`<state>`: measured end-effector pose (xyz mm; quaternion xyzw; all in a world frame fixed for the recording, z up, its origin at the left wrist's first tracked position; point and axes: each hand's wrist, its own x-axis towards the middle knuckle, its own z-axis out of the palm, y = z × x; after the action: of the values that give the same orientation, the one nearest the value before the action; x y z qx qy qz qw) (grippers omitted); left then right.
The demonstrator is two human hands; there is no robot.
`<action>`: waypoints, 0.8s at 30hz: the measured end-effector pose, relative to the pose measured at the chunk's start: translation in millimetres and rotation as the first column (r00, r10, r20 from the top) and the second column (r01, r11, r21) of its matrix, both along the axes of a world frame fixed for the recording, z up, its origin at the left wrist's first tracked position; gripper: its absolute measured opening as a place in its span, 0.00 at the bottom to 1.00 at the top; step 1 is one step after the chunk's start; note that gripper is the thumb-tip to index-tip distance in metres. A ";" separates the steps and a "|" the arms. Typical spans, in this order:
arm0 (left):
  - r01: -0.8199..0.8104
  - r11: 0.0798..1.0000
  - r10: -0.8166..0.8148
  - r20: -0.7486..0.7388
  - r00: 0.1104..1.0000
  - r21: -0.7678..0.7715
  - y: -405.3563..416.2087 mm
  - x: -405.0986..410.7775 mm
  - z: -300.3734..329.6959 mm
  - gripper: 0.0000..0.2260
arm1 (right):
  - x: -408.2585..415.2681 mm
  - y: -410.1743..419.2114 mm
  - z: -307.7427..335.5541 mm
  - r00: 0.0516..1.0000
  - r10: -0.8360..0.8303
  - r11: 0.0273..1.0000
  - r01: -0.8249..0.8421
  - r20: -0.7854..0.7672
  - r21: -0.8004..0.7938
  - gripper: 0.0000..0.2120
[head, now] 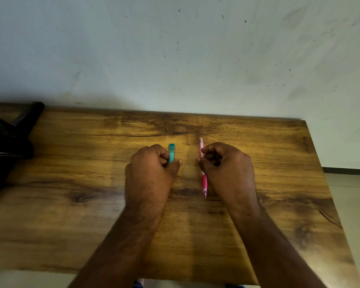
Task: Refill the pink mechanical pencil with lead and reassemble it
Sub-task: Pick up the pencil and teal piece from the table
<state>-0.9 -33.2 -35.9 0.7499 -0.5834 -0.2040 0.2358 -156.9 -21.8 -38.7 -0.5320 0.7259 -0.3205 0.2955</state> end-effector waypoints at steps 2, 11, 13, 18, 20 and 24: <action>0.003 1.000 -0.003 0.001 1.000 0.015 -0.6 0.0 -0.1 0.11 | 3.9 0.9 0.8 0.997 0.026 1.000 -0.026 -0.071 0.004 0.13; 0.030 0.999 -0.029 -0.025 0.999 0.012 -0.3 2.6 6.3 0.12 | 7.4 -0.4 7.2 0.986 -0.119 0.993 0.115 0.118 0.037 0.20; 0.029 0.998 -0.033 -0.064 0.997 -0.063 0.6 4.0 7.1 0.13 | 0.8 -4.5 11.3 0.866 -0.221 0.975 0.193 0.448 0.108 0.17; 0.065 0.978 -0.102 -0.189 0.977 -0.196 -1.5 -0.2 11.0 0.09 | -12.6 -8.2 19.1 0.356 -0.255 0.962 0.182 0.899 0.202 0.07; 0.101 0.969 -0.150 -0.217 0.965 -0.224 -1.1 -3.3 11.4 0.08 | -13.1 -10.3 20.1 0.180 -0.242 0.961 0.176 0.953 0.211 0.06; 0.115 0.956 -0.197 -0.301 0.933 -0.270 2.4 -11.7 13.0 0.07 | -12.8 -11.5 20.6 -0.041 -0.162 0.973 0.160 0.986 0.166 0.08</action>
<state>-12.7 -30.8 -22.9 0.6215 -0.6158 -0.2683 0.4032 -169.7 -33.3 -18.1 -0.0557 0.3541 -0.6345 0.6848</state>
